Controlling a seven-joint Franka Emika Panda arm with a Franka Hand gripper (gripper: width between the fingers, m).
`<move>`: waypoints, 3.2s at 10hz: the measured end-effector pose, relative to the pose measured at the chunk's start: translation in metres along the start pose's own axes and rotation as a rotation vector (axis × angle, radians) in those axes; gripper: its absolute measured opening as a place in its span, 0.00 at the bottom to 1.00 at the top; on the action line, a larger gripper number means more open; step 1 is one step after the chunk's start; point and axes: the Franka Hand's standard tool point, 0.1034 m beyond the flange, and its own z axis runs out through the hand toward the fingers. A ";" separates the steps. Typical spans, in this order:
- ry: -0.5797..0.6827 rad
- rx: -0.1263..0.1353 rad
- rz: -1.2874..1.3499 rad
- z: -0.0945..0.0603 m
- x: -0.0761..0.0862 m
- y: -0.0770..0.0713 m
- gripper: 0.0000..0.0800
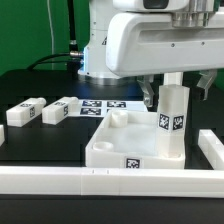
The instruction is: Assemble desk
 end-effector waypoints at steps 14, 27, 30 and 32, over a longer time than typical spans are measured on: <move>0.020 0.095 1.011 0.001 0.008 -0.014 0.36; -0.006 0.067 0.604 0.001 0.009 -0.027 0.81; -0.039 0.039 0.304 0.001 0.011 -0.029 0.81; -0.049 0.019 0.193 -0.001 0.013 -0.031 0.81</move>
Offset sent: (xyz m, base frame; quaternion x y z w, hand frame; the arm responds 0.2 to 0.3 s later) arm 0.0000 0.0000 0.0000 0.0000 0.0000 0.0650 0.9979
